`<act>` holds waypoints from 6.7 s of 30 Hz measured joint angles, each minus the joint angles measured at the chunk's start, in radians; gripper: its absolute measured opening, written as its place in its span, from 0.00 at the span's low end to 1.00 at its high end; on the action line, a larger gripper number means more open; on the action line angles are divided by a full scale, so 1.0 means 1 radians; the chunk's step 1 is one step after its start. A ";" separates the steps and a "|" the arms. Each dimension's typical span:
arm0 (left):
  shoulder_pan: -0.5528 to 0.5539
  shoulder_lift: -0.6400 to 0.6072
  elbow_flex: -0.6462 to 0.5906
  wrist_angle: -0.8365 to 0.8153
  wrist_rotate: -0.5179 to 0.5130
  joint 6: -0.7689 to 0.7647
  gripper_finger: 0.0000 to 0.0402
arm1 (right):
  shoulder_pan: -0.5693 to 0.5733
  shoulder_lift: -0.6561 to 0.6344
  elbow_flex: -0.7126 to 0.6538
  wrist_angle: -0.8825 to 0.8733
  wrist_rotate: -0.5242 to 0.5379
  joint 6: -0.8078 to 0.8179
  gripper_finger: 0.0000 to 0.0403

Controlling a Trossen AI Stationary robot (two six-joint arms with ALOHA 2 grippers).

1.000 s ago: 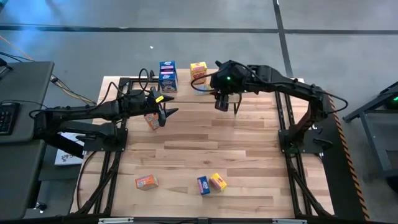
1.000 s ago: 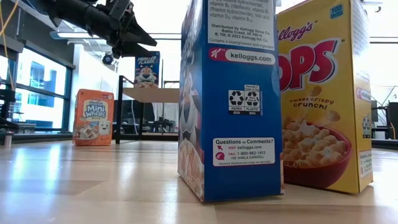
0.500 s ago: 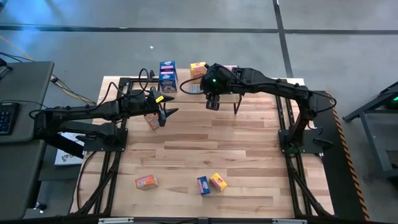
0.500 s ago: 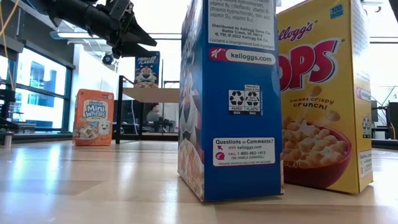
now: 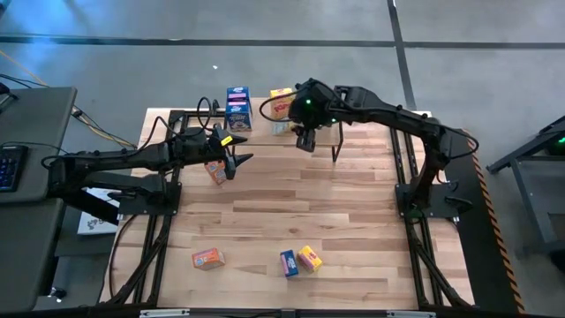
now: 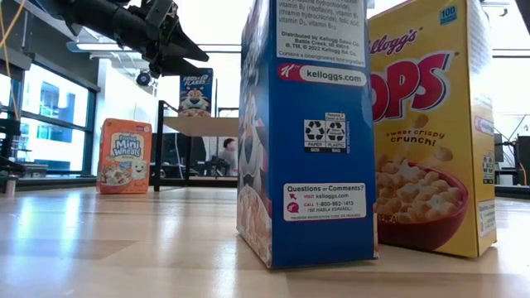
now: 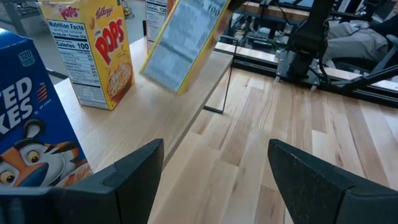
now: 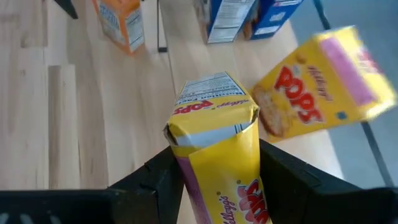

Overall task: Stack cereal on shelf
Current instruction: Put the right yellow cereal box on the shelf

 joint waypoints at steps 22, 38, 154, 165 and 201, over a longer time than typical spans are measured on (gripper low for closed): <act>0.000 0.000 0.000 0.000 0.000 0.000 0.70 | -0.039 -0.001 0.031 -0.031 -0.025 0.017 0.43; 0.000 0.000 0.000 0.000 0.000 0.000 0.70 | -0.039 0.020 -0.013 -0.007 -0.012 -0.009 0.43; -0.001 0.000 0.000 -0.053 0.000 0.008 0.70 | 0.140 0.059 -0.255 0.252 0.005 0.085 0.64; -0.001 0.000 0.000 -0.052 0.000 0.009 0.70 | 0.132 0.058 -0.273 0.311 0.141 0.107 0.64; -0.001 0.000 0.000 -0.050 0.000 0.026 0.70 | 0.101 0.058 -0.273 0.292 0.109 0.186 0.64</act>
